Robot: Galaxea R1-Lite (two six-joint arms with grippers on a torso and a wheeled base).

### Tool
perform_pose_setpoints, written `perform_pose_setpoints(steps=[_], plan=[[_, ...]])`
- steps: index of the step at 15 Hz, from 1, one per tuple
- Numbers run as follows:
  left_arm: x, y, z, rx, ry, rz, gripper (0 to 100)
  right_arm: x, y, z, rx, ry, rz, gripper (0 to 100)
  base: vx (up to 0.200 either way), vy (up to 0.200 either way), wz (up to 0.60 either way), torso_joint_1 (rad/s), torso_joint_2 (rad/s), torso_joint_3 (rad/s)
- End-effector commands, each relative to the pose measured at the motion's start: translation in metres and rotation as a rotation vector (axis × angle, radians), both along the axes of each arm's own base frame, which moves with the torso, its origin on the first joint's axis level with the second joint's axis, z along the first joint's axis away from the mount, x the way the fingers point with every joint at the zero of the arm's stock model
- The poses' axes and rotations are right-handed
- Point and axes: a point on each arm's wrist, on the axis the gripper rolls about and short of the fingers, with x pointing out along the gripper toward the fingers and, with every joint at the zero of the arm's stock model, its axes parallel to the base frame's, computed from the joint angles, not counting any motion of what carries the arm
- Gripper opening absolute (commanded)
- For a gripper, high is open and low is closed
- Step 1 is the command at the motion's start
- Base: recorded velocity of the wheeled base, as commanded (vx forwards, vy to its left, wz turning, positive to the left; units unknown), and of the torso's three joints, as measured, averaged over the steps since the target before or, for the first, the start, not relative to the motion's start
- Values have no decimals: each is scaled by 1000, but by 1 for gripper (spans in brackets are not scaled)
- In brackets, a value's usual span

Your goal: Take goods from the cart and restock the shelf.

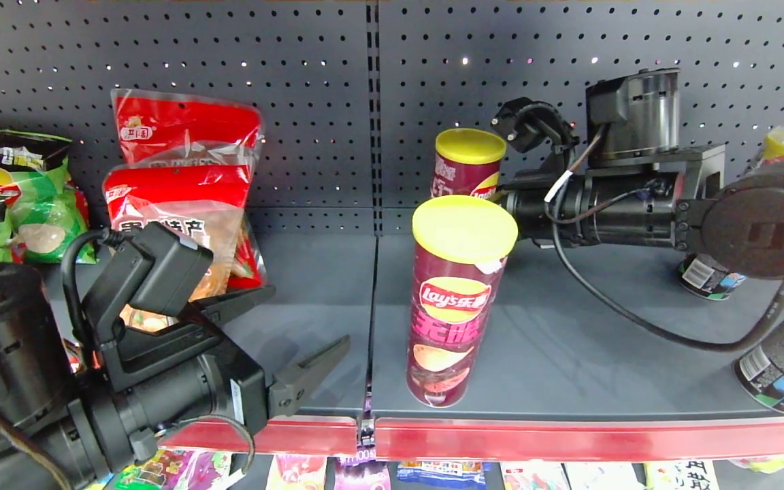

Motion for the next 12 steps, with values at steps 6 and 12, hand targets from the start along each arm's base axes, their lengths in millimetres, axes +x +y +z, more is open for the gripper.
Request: perform_pose_setpoints(steps=[6,12], plan=[[0,0,-1,5,4,0,100,-60,-29,6,-14,-5,-15,100,0,0,0,0,0,0],[1,0,-5,15,16,2,100,-112,-61,9,-9,-41,-32,100,0,0,0,0,0,0]])
